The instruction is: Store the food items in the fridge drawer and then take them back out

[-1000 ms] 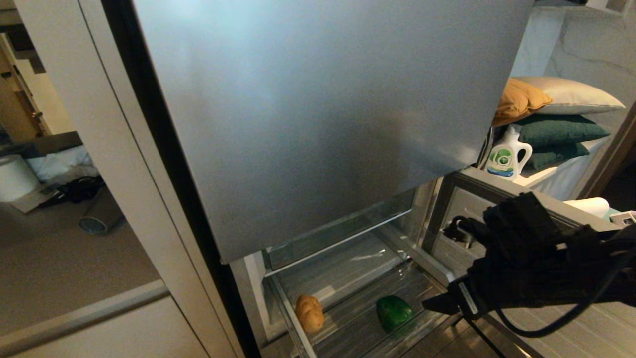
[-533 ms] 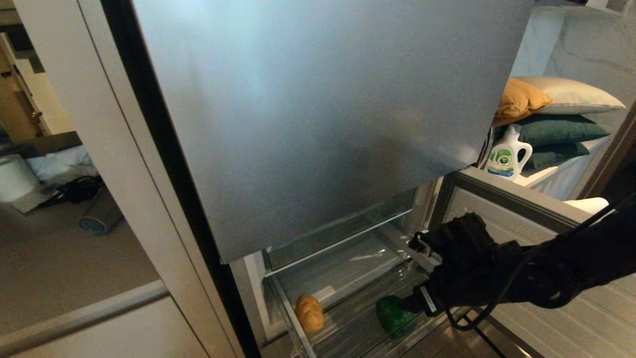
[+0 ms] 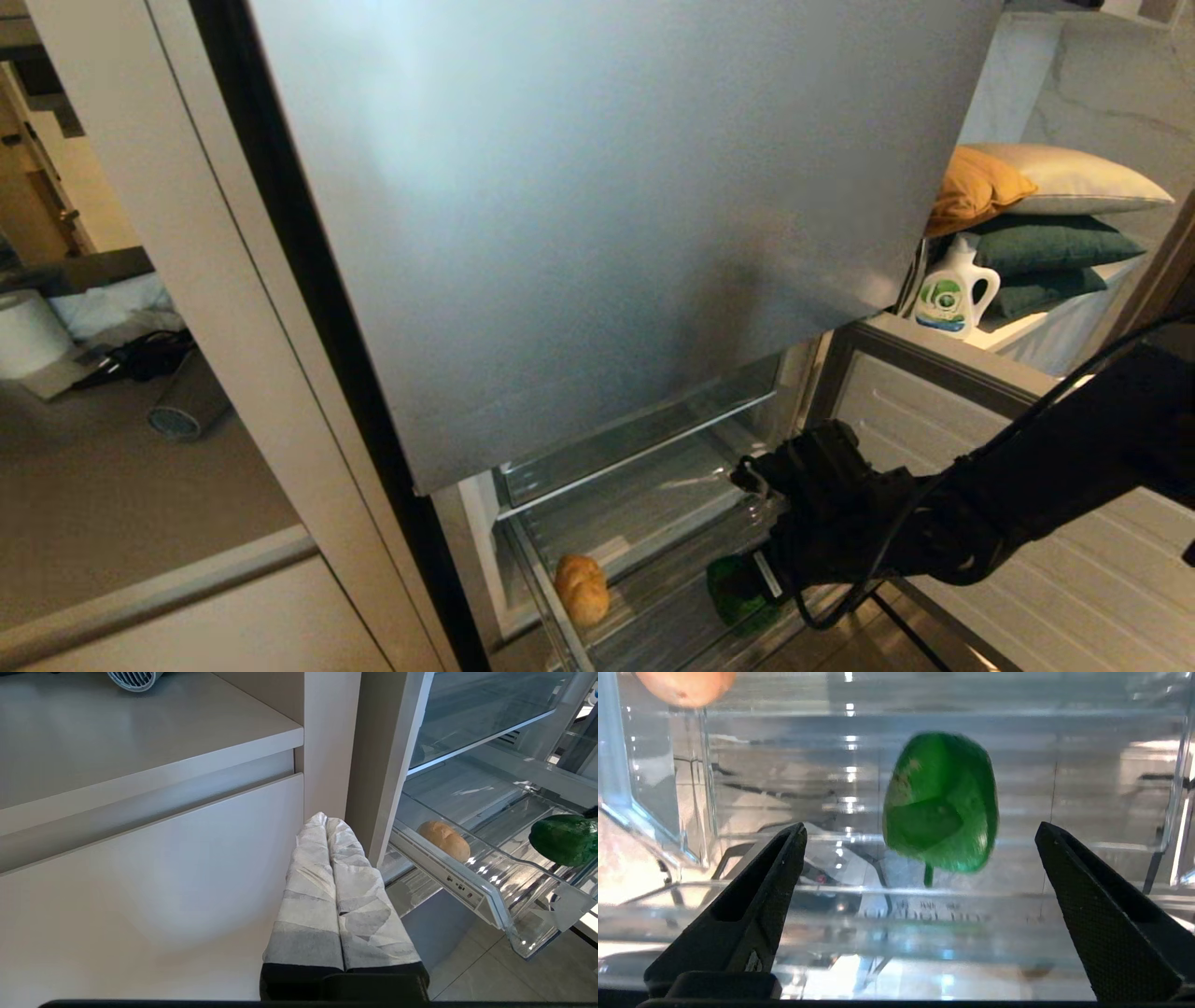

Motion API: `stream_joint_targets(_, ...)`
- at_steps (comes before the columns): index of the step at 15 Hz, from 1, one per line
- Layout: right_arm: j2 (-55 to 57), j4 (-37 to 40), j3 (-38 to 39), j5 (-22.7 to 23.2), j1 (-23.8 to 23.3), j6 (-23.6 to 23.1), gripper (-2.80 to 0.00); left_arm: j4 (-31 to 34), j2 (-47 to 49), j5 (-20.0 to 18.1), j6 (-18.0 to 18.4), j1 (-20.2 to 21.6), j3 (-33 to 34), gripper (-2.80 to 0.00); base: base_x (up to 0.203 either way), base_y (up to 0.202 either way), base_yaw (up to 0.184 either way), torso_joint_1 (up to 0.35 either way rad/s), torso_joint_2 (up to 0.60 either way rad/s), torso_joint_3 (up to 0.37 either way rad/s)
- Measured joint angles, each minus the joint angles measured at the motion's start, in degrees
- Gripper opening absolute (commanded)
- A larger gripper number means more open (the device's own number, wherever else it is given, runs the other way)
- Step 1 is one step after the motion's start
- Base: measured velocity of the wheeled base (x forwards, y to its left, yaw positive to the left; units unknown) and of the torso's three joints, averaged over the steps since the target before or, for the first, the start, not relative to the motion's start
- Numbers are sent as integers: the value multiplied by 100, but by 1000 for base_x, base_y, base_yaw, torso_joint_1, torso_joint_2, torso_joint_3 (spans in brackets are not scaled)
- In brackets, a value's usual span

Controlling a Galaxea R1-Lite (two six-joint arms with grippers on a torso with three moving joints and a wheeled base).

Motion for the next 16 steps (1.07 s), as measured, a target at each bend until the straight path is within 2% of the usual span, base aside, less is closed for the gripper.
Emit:
stream_joint_targets(3, 193, 64, -217, -160, 13, -9, 0, 2, 0, 0, 0, 0, 0, -280, 0, 0, 0, 0, 0, 0)
stream_joint_targets(13, 817, 162, -774, -185, -17, 13, 0, 2, 0, 0, 0, -3, 0, -280, 0, 0, 0, 0, 0, 0)
stream_joint_targets(16, 1003, 160, -881, -351, -24, 15, 0, 0, 0, 0, -2, -3, 0, -280, 0, 0, 0, 0, 0, 0)
